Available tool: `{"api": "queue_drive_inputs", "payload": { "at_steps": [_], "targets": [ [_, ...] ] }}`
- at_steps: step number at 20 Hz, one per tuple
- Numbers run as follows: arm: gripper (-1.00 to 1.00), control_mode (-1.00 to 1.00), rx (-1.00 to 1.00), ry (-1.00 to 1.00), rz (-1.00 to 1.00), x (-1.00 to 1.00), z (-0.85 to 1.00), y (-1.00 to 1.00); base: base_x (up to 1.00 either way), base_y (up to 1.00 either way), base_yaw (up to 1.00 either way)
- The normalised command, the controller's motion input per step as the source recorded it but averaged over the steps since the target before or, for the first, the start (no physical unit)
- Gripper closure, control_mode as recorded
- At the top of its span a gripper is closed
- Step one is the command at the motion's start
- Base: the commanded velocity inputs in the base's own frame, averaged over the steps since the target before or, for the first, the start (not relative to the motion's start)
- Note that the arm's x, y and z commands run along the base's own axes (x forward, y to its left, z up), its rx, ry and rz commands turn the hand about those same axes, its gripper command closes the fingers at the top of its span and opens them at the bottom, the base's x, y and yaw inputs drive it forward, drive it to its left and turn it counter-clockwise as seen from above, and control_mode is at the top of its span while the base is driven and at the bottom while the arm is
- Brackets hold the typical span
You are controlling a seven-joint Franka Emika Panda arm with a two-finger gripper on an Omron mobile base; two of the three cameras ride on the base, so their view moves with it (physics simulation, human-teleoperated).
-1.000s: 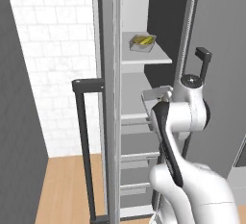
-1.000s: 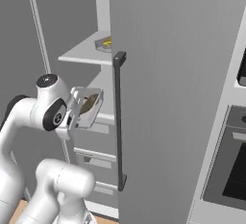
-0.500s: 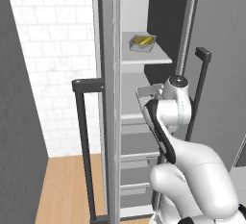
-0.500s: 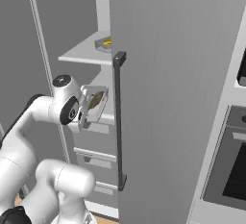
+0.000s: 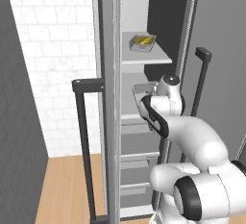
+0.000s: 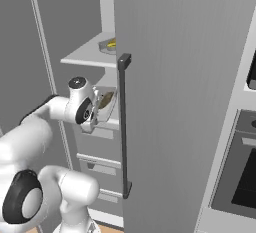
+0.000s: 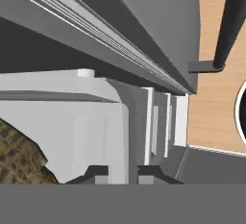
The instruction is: Take the meat container that has the fish and place it on the second highest rack of the freezer. Then take the vegetable container that has the cucumber and potato and place it on the highest rack of the freezer.
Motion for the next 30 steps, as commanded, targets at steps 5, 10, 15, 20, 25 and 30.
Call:
{"api": "queue_drive_inputs", "payload": {
  "at_steps": [5,10,15,20,25,30],
  "targets": [
    [1.00,-1.00,0.00,0.03,0.00,0.64,-0.11,0.00,0.00,0.00,0.00],
    [1.00,-1.00,-0.01,0.00,0.00,0.59,-0.45,0.00,0.00,0.00,0.00],
    [1.00,-1.00,0.00,0.00,0.00,0.71,-0.30,0.04,0.00,0.00,0.00],
    [1.00,-1.00,0.00,0.00,0.00,0.85,-0.16,0.08,0.00,0.00,0.00],
    [-1.00,-1.00,0.00,0.00,0.00,0.84,-0.18,0.10,0.00,0.00,0.00],
    [-1.00,-1.00,-0.05,-0.04,-0.03,0.22,-0.33,0.18,0.00,0.00,0.00]
  ]
}}
